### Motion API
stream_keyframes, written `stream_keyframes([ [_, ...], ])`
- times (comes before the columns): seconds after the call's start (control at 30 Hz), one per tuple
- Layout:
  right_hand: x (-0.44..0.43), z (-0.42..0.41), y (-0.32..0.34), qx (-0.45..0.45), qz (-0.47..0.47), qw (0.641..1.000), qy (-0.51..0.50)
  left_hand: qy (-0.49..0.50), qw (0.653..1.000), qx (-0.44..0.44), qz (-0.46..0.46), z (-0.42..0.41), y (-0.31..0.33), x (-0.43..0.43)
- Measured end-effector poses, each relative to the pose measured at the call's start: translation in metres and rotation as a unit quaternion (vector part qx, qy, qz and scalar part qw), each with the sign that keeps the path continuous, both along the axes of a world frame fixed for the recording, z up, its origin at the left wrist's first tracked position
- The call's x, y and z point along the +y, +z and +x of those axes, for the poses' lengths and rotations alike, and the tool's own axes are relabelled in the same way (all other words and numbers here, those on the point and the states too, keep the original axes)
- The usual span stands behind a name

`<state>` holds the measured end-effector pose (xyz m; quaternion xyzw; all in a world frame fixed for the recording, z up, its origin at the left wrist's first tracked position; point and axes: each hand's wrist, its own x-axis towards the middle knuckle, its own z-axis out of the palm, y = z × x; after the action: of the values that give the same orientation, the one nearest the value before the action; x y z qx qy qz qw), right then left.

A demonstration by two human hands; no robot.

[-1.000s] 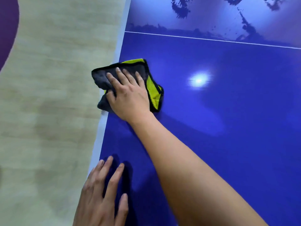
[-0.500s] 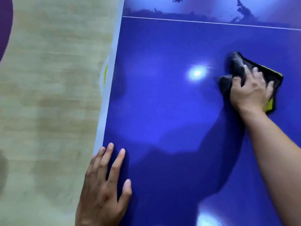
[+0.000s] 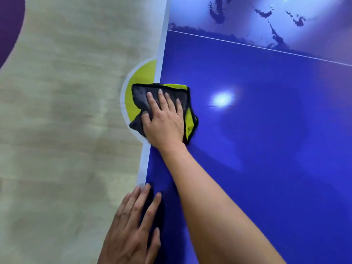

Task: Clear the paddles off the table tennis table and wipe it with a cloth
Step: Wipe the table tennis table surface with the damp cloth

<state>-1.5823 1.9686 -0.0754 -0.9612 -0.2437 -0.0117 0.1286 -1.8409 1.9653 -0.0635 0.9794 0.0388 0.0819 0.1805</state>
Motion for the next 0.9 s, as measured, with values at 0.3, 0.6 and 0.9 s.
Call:
stream_keyframes([
  [0.3, -0.107, 0.005, 0.003, 0.019, 0.009, 0.997, -0.078, 0.052, 0.998, 0.020, -0.043, -0.039, -0.005, -0.031],
  [0.6, -0.344, 0.005, 0.011, 0.032, -0.005, 0.957, -0.288, 0.068, 0.995, 0.064, -0.026, -0.048, -0.005, -0.036],
  [0.9, -0.168, -0.033, 0.007, -0.012, -0.038, 0.995, -0.091, 0.073, 0.996, 0.039, -0.025, -0.049, -0.008, -0.036],
])
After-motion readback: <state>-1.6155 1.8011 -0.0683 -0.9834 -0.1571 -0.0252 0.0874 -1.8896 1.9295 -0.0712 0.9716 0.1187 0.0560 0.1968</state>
